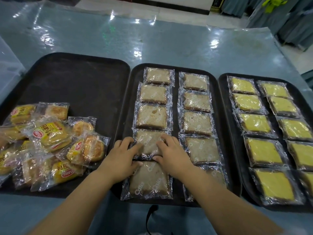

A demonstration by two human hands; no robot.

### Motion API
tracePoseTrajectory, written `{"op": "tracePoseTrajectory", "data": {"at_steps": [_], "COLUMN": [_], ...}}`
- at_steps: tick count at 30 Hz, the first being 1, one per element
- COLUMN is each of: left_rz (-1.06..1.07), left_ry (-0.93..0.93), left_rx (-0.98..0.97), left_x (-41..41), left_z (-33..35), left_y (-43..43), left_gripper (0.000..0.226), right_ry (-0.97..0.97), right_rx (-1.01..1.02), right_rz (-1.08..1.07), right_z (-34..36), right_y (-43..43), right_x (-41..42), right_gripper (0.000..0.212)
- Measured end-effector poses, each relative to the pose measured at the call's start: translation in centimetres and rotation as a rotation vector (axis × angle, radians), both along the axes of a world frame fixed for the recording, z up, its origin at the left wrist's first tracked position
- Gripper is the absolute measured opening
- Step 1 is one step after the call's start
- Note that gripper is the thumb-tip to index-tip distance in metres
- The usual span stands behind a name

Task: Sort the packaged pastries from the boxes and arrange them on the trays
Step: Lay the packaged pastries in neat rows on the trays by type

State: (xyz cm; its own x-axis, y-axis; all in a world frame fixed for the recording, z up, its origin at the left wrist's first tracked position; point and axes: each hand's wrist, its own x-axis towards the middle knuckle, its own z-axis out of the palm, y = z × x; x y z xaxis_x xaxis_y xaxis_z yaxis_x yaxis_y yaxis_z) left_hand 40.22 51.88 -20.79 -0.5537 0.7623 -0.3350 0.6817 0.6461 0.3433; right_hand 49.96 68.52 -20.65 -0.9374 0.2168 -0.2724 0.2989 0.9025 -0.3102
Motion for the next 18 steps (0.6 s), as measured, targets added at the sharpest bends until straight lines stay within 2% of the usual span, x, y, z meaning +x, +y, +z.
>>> {"op": "tracePoseTrajectory", "data": {"at_steps": [3,8,18], "left_rz": [0.001,0.118,0.176], "left_ry": [0.009,0.036,-0.031], "left_rx": [0.032,0.168,0.223], "left_x": [-0.5,-2.4,-8.5], "left_z": [-0.1,0.6,1.0], "left_y": [0.0,1.3,6.3], "left_gripper": [0.062,0.053,0.054], "right_ry": [0.004,0.098,0.099], "right_rx": [-0.017,-0.055,-0.058], "right_rz": [-0.022,-0.152,-0.268], "right_z": [0.1,1.2,2.1], "right_y": [0.0,1.4,6.4], "right_x": [-0.1,-1.2,-7.7], "right_gripper": [0.058,0.055,0.058]}}
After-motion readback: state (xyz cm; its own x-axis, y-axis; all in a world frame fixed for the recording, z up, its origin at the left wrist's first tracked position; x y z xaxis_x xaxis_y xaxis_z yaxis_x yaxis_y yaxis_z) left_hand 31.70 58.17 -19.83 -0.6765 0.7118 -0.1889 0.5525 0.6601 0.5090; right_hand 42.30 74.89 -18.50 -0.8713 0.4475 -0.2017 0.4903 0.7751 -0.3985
